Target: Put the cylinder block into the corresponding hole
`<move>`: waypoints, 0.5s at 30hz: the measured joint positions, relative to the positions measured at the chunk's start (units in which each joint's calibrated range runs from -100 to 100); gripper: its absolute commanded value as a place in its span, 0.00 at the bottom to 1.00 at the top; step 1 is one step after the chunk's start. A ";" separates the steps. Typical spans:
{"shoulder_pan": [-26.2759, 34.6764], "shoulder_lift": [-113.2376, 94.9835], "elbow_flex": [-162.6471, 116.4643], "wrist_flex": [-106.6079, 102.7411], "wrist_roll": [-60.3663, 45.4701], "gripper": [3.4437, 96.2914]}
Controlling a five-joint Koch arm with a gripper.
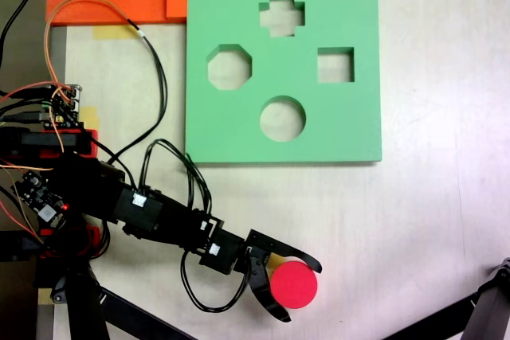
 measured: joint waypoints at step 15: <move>0.05 -0.14 -1.76 1.08 0.24 0.42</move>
